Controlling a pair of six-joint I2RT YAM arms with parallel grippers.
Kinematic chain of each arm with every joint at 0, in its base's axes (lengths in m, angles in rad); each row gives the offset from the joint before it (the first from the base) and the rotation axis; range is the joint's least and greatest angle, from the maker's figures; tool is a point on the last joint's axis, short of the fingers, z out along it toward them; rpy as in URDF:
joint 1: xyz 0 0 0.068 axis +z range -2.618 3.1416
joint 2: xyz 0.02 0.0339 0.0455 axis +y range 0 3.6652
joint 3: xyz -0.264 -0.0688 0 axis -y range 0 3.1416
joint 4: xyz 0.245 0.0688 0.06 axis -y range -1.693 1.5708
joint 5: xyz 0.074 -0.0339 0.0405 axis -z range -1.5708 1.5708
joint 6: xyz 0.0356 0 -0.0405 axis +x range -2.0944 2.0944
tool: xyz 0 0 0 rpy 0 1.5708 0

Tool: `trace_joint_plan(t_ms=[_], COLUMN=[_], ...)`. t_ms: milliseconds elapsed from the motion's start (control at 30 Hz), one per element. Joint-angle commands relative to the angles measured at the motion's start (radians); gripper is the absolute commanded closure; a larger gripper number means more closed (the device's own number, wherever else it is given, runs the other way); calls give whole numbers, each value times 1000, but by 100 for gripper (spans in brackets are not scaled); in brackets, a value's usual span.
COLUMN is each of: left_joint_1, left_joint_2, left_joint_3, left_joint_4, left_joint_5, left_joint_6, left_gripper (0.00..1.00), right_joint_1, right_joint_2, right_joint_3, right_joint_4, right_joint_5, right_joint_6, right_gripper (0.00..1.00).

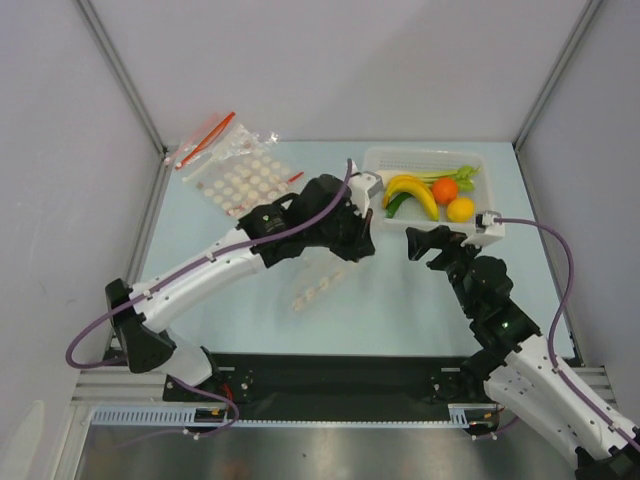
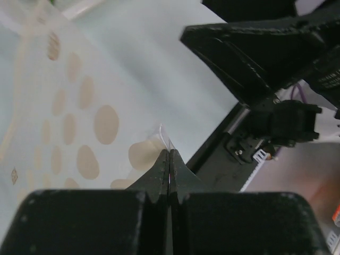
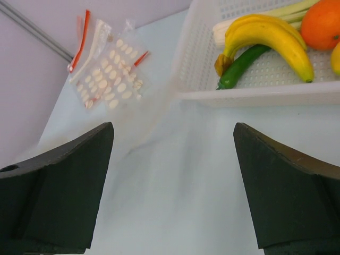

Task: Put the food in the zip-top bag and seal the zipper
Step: Pick up the zipper food storage bag at the center of the board.

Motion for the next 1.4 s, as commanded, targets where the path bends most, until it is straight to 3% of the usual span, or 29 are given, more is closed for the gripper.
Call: trace_joint_plan(t_ms=[0, 200, 400, 567, 733, 833, 1033, 1267, 1367], left_joint_1=[-30, -32, -32, -33, -32, -32, -33, -33, -33], left_joint_2=[-3, -90, -99, -211, -352, -398, -409, -513, -581], left_joint_3=[-10, -294, -486, -534, -610, -632, -632, -670, -707], left_joint_4=[129, 395, 524, 535, 573, 585, 584, 608, 622], left_joint_5=[88, 138, 124, 50, -13, -13, -10, -72, -145], left_joint_6=[-20, -6, 87, 124, 117, 118, 118, 117, 114], left_gripper=[100, 100, 100, 100, 100, 100, 100, 100, 100], right_joint_1=[-5, -5, -5, -5, -5, -5, -5, -5, -5], right_joint_2=[-67, -166, -95, -33, 40, 89, 153, 65, 68], right_joint_3=[-23, -76, -57, -61, -78, -81, -17, -217, -219], right_joint_4=[23, 64, 73, 153, 243, 276, 191, 530, 547], right_joint_5=[77, 96, 54, -167, -290, -281, -308, -451, -487], right_joint_6=[-15, -31, -37, -127, -164, -103, -130, -161, -167], right_gripper=[0, 0, 0, 2, 14, 16, 11, 4, 5])
